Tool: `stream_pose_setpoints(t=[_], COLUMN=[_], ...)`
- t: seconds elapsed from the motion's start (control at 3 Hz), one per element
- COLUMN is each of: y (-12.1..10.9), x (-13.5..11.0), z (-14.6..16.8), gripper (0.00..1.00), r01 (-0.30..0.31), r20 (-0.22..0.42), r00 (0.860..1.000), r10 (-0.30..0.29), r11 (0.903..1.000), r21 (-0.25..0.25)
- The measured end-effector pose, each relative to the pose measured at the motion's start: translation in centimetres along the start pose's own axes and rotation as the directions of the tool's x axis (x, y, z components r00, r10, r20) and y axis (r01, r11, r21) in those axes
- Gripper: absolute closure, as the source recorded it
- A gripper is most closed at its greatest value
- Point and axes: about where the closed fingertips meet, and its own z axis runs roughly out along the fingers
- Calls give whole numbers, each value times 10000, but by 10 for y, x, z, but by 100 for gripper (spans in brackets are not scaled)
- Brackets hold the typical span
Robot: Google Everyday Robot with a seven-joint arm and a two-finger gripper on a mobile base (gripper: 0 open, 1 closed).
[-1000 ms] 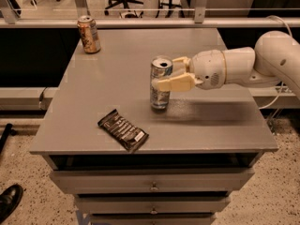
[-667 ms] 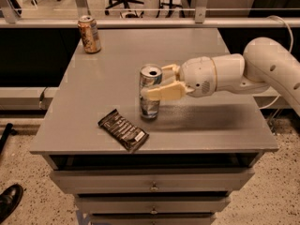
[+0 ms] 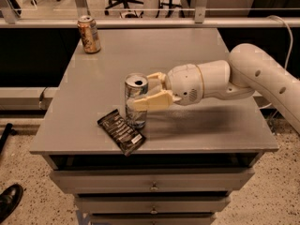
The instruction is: Move redbull can near rxbar chocolate
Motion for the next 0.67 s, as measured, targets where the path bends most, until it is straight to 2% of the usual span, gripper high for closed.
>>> stream_pose_setpoints(t=[0.33,0.67], y=[-4,-8], x=[-3,-10], z=[1,0], gripper=[100,77], r01=[324,736], r20=[-30,-68], r00=[9995,9973], r10=[-325,-737], r11=[9995,9973], r21=[-12,-64])
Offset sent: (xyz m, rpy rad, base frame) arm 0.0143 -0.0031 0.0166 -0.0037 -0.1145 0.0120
